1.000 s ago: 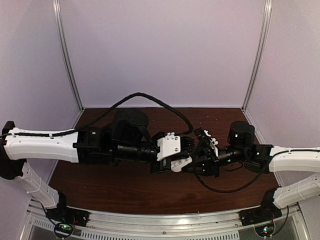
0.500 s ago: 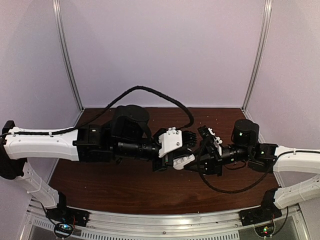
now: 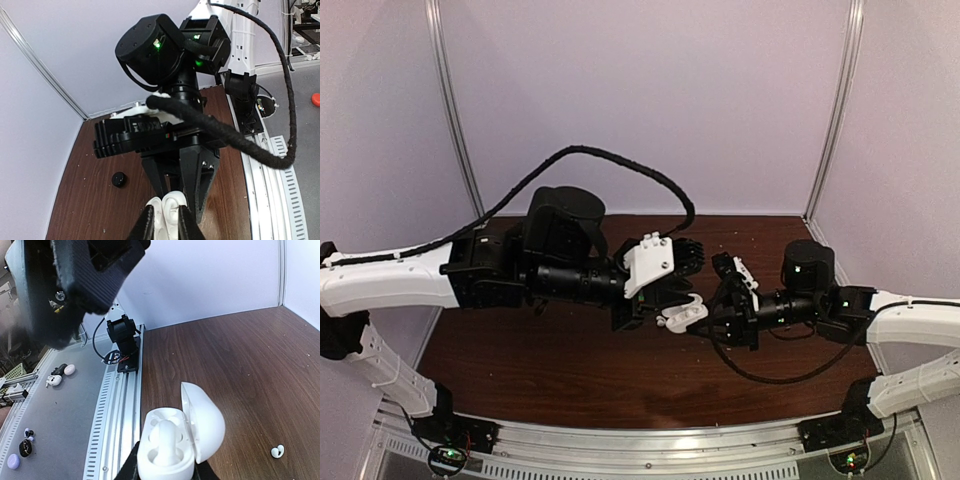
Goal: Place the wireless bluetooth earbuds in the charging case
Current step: Place the right earbud in the right side groove of the charging case, then adjust the right earbud in the right side groove of the charging case.
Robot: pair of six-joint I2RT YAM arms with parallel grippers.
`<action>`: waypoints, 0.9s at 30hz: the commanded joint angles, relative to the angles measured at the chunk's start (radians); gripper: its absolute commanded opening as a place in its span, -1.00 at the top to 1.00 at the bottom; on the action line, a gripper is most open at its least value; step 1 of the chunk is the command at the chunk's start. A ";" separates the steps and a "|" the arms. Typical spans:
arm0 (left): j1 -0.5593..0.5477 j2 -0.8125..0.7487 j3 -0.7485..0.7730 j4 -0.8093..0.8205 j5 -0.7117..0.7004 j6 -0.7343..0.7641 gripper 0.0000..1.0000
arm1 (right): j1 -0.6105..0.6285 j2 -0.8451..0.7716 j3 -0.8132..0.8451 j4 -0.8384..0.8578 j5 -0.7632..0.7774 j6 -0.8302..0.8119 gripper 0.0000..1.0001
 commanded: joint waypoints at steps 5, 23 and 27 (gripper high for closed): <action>0.017 0.053 0.068 -0.100 0.001 -0.030 0.62 | 0.006 -0.015 0.060 -0.062 0.050 -0.036 1.00; 0.050 0.075 0.068 -0.093 0.023 -0.051 0.81 | 0.020 -0.029 0.058 -0.072 0.035 -0.069 1.00; 0.050 0.060 0.055 -0.091 0.031 -0.057 0.79 | 0.020 -0.027 0.059 -0.070 0.041 -0.070 1.00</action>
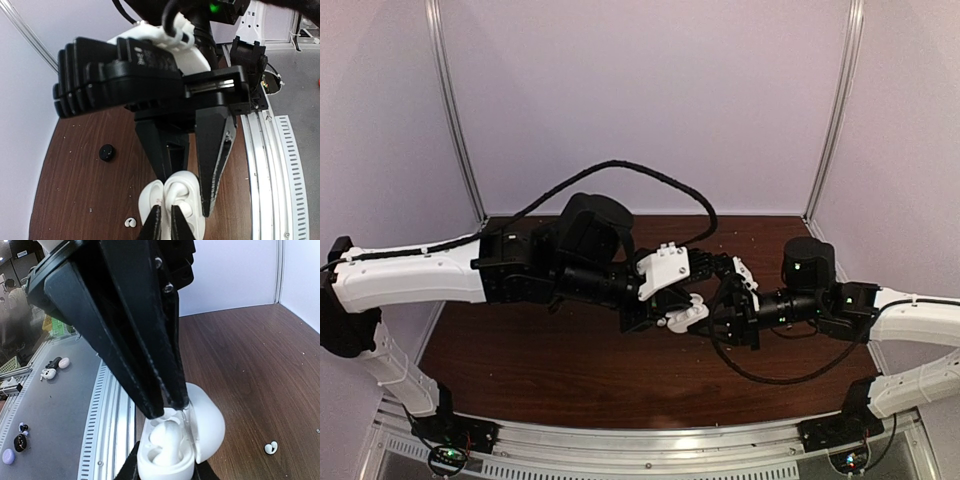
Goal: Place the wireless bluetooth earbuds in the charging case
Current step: Adjust the right earbud in the right side groove of the charging case.
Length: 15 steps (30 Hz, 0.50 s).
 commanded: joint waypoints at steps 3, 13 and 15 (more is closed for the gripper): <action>0.006 -0.043 -0.003 0.022 0.023 -0.022 0.75 | 0.008 -0.014 0.024 0.026 0.006 -0.016 1.00; 0.008 -0.020 -0.003 0.020 0.053 -0.027 0.74 | 0.009 -0.024 0.026 0.026 0.006 -0.014 1.00; 0.009 -0.015 -0.003 0.016 0.051 -0.030 0.76 | 0.009 -0.025 0.025 0.027 0.002 -0.014 1.00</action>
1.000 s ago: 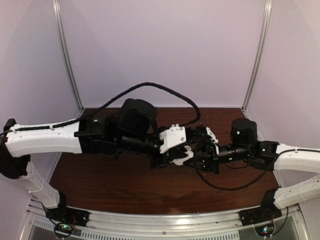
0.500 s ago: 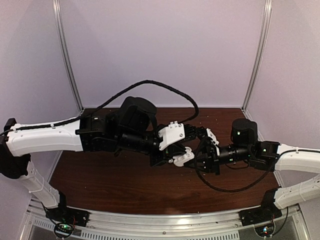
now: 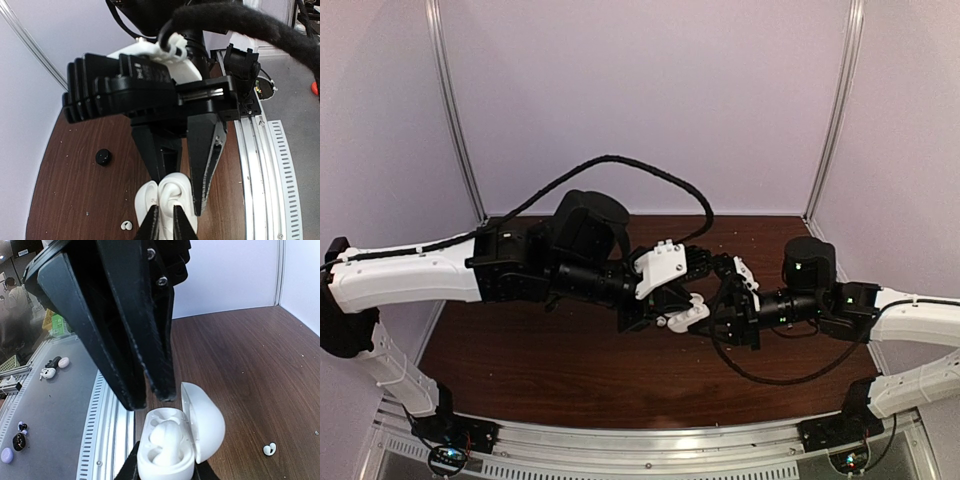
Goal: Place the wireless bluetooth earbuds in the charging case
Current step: Adjust the right earbud in the right side groove of the charging case.
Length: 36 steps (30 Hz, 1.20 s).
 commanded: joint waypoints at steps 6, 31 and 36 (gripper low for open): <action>0.013 0.022 0.005 0.004 0.017 -0.025 0.77 | 0.010 -0.028 0.022 0.031 -0.001 -0.009 1.00; 0.024 0.099 0.048 -0.049 0.136 -0.002 0.95 | 0.017 -0.056 0.030 0.054 0.019 -0.028 1.00; 0.025 0.128 0.061 -0.079 0.179 0.010 1.00 | 0.017 -0.058 0.035 0.075 0.011 -0.028 1.00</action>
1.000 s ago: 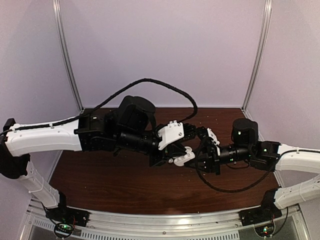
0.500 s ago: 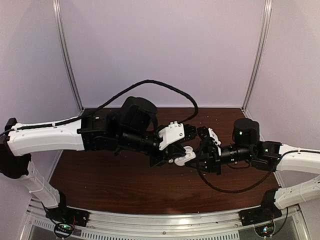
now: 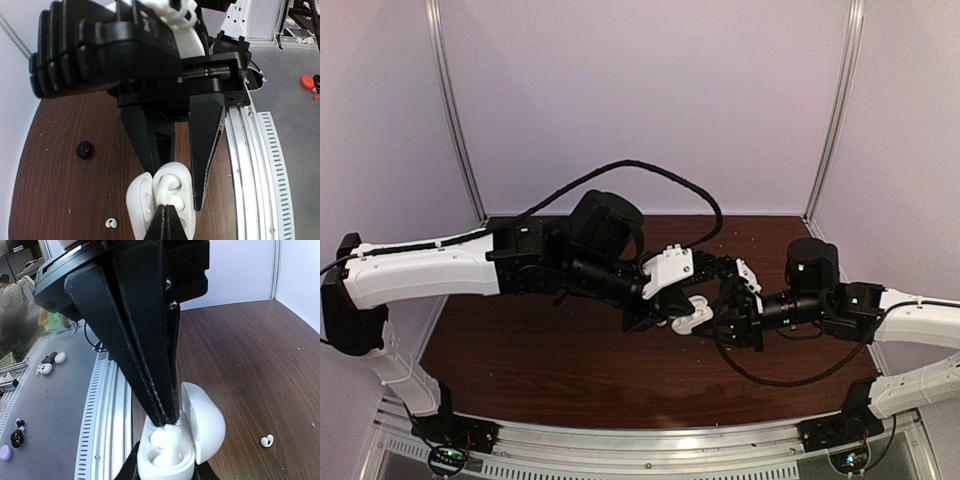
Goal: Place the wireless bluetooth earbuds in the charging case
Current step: Adjust the right earbud in the right side groove of the charging case.
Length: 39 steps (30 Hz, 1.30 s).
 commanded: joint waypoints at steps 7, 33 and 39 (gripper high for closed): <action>-0.006 0.019 0.022 -0.018 0.025 0.013 0.86 | 0.013 -0.044 0.006 0.124 0.002 -0.010 1.00; 0.297 -0.122 -0.404 0.442 0.111 -0.295 0.37 | -0.057 -0.148 -0.140 0.183 0.116 0.197 1.00; 0.217 -0.183 -0.422 0.566 0.171 -0.226 -0.06 | -0.063 -0.124 -0.156 0.203 0.088 0.241 1.00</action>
